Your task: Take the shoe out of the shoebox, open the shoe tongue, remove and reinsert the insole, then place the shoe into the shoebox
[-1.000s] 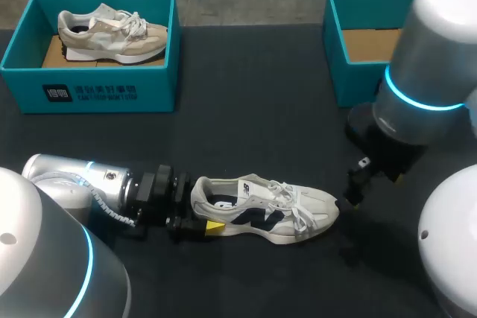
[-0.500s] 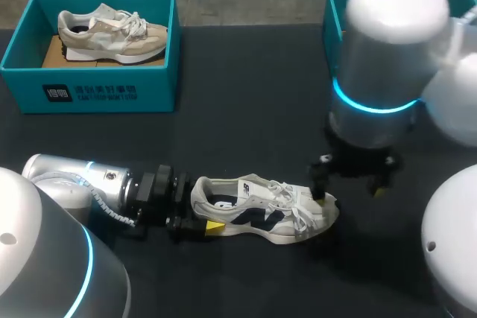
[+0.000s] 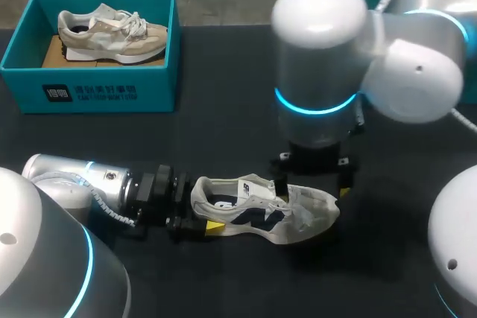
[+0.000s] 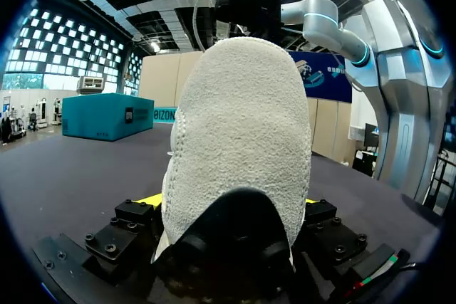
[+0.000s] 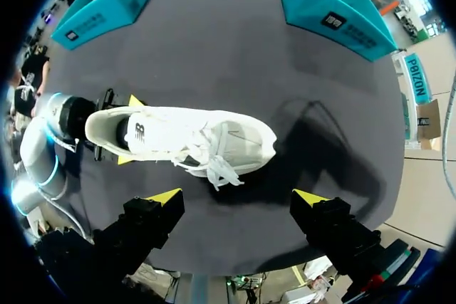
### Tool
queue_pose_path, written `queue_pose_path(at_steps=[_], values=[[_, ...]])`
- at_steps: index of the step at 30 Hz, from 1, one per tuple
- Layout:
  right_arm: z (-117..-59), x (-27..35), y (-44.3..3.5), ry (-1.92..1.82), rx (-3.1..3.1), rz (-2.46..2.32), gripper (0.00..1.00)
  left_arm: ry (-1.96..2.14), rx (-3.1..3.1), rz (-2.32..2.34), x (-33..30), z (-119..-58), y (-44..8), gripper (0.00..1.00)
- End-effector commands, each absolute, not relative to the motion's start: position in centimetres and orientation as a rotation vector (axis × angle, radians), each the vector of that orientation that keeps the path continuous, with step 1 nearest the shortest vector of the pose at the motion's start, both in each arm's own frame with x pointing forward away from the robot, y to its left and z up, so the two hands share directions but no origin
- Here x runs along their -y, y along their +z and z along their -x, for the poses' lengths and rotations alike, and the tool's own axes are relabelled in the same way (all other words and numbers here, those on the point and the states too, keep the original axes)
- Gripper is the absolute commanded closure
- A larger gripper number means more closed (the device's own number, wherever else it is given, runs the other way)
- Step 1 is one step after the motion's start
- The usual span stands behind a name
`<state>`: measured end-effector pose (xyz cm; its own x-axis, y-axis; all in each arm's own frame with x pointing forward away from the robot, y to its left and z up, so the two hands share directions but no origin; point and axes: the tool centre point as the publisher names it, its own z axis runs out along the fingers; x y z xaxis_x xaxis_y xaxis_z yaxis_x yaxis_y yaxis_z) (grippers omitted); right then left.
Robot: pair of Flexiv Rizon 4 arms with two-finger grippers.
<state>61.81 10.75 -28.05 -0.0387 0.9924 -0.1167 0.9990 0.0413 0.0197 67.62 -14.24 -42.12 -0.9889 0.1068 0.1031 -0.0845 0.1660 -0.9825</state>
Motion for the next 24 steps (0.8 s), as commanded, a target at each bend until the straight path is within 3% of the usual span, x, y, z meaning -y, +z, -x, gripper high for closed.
queue_pose_path(at_steps=[1,24], values=[[-61.9,-11.4,-28.3,-0.149,-2.169,-2.086,0.00,1.937,2.282,0.022,14.1,-67.6,-42.3,1.00],[-64.3,-19.1,-29.4,-0.216,-2.107,-1.985,0.00,1.937,2.282,0.022,14.1,-67.6,-42.3,1.00]])
